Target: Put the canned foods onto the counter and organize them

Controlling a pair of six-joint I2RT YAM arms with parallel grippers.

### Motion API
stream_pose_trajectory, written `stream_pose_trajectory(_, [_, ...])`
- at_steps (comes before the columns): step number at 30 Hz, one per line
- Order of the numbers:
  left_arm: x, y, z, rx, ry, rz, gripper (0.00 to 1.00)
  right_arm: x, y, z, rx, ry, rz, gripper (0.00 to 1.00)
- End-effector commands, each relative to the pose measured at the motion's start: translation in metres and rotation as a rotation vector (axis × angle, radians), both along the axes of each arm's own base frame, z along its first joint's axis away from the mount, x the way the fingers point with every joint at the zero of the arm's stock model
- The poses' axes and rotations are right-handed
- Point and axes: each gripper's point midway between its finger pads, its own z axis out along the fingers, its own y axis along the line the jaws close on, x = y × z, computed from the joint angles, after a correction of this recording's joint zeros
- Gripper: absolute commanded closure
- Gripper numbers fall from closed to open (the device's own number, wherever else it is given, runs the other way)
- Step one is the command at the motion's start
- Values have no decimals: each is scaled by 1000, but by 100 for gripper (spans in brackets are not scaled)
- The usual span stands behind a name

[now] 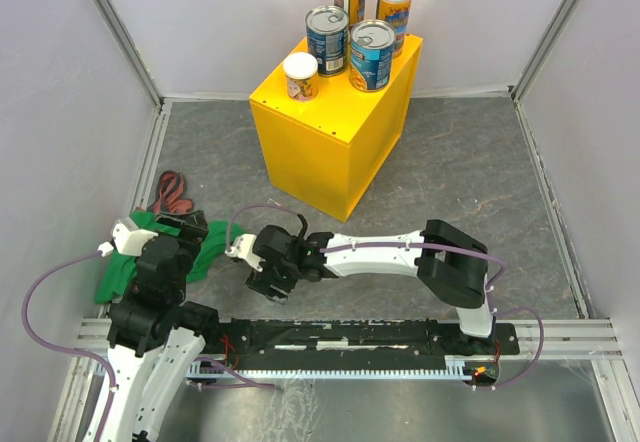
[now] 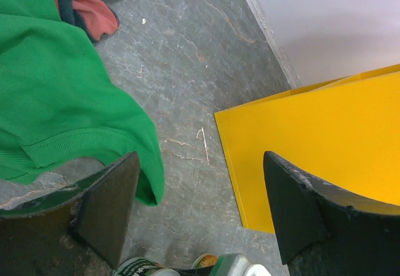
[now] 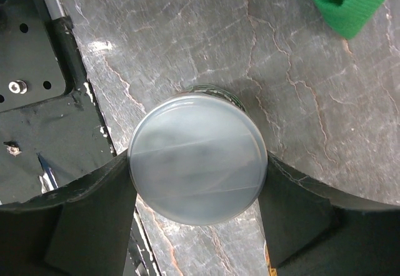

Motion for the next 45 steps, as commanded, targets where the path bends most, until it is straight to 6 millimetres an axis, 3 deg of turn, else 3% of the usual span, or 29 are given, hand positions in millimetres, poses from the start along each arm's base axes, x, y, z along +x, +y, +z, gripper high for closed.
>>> stream_pose_trajectory(1, [5,1,23,4,-63,4,14,14,10,63,138,-86,-15,60])
stream_pose_trajectory(8, [5,0,21,2,-59,-1,14,20,8,106,193,-141,-23,61])
stream_pose_trajectory(13, [5,-1,19,-3,-59,-1,14,26,6,149,227,-194,-28,62])
stream_pose_trajectory(22, [4,-2,15,-14,-55,-4,14,55,-6,265,311,-359,-107,62])
stream_pose_trajectory(30, [1,-1,16,-22,-60,-1,14,87,-37,355,381,-517,-224,62])
stream_pose_trajectory(37, [1,-2,16,-24,-61,-4,14,111,-70,401,410,-612,-332,61])
stream_pose_trajectory(45, [3,-4,15,-31,-62,-15,14,144,-109,429,417,-694,-470,61])
